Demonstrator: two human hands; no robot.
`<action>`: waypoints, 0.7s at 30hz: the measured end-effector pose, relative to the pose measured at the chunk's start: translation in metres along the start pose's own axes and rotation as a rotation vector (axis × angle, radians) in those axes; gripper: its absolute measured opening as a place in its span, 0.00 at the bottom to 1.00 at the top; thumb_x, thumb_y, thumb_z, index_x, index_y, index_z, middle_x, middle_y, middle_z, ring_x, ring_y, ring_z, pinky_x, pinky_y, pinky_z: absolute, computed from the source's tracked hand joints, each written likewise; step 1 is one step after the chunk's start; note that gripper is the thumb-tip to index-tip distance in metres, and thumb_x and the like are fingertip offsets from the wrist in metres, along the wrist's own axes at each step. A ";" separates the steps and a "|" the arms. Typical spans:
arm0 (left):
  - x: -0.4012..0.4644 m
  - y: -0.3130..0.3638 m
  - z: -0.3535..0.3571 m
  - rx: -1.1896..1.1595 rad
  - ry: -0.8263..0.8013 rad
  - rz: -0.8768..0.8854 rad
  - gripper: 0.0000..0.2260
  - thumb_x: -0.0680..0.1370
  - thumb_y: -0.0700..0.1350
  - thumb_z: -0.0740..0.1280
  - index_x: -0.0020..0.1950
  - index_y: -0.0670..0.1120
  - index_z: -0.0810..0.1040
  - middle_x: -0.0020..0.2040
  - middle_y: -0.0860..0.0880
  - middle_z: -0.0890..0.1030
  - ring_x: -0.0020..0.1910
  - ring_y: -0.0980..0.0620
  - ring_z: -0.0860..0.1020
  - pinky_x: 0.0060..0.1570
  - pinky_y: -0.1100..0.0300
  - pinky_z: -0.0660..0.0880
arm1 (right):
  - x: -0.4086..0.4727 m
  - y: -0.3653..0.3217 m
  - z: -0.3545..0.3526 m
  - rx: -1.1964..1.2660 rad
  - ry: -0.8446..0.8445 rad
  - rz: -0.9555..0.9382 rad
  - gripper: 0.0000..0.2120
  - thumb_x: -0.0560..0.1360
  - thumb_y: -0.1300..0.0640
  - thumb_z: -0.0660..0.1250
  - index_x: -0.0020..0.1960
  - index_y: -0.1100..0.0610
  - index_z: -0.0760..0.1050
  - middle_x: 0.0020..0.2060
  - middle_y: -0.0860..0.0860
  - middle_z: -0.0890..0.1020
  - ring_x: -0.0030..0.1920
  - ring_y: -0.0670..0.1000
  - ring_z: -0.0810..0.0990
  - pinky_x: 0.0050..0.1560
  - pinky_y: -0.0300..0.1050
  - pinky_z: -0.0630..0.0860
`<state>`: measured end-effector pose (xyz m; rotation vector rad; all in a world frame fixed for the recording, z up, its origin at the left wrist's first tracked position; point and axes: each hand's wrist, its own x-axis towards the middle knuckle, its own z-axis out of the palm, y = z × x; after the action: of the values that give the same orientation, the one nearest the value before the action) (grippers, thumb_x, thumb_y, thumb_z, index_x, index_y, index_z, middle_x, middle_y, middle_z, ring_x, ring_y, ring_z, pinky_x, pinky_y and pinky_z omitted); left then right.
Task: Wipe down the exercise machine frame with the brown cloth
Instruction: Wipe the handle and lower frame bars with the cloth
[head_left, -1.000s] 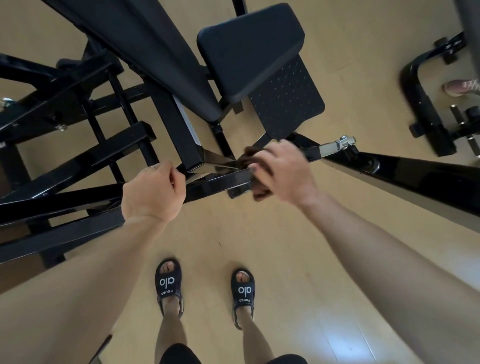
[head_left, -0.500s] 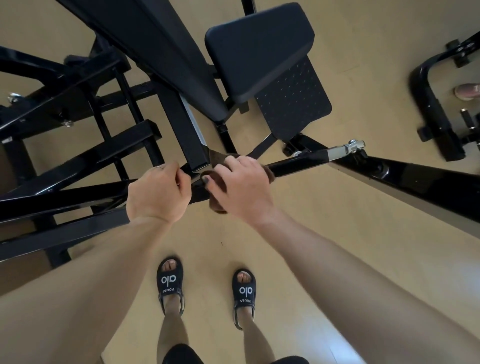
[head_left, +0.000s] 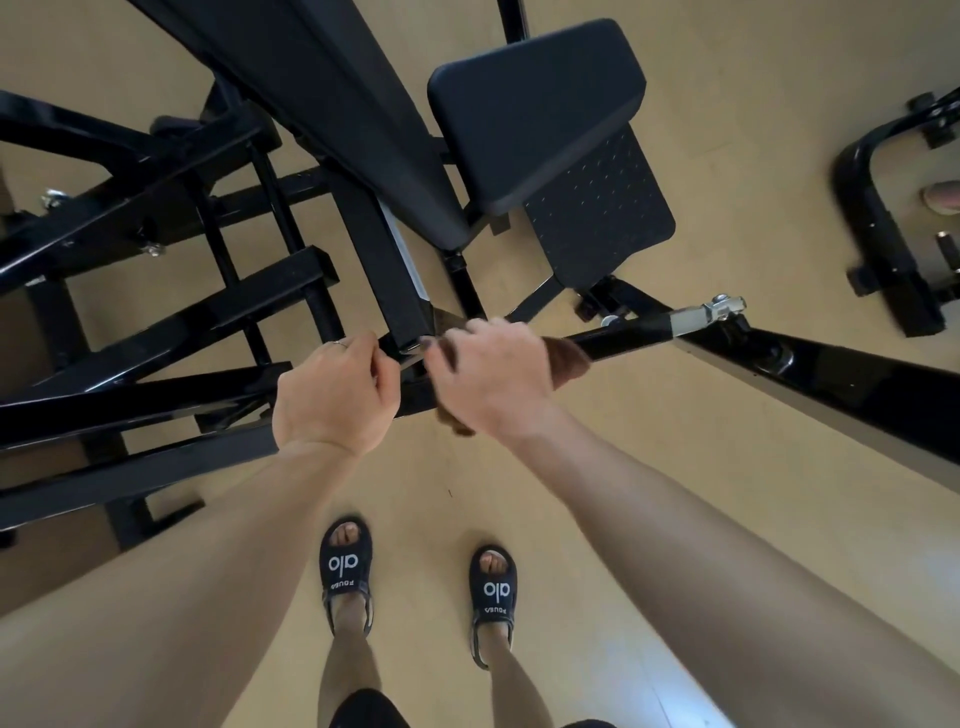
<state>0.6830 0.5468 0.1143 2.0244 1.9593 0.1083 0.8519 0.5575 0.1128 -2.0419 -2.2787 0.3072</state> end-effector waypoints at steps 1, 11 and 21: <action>0.000 0.001 0.000 0.010 0.003 -0.010 0.13 0.83 0.50 0.57 0.41 0.48 0.70 0.32 0.53 0.70 0.28 0.50 0.70 0.31 0.53 0.74 | 0.001 -0.012 0.004 -0.002 -0.010 -0.025 0.29 0.84 0.40 0.48 0.34 0.49 0.78 0.29 0.45 0.75 0.31 0.49 0.73 0.36 0.45 0.67; 0.000 0.001 -0.002 -0.001 -0.013 -0.038 0.11 0.83 0.48 0.59 0.44 0.47 0.74 0.33 0.51 0.74 0.29 0.48 0.73 0.32 0.50 0.78 | -0.006 0.130 -0.010 -0.044 0.245 0.001 0.23 0.83 0.44 0.57 0.40 0.55 0.81 0.34 0.49 0.77 0.37 0.49 0.66 0.41 0.45 0.64; 0.000 -0.003 0.004 0.022 0.004 -0.031 0.11 0.82 0.49 0.58 0.42 0.49 0.73 0.31 0.53 0.72 0.28 0.51 0.71 0.30 0.52 0.76 | -0.016 -0.005 0.025 0.116 0.270 -0.033 0.22 0.84 0.44 0.54 0.42 0.52 0.80 0.36 0.48 0.79 0.39 0.52 0.73 0.49 0.48 0.69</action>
<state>0.6818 0.5458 0.1096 2.0083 2.0020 0.0840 0.8441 0.5383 0.0903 -1.8613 -2.0801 0.1465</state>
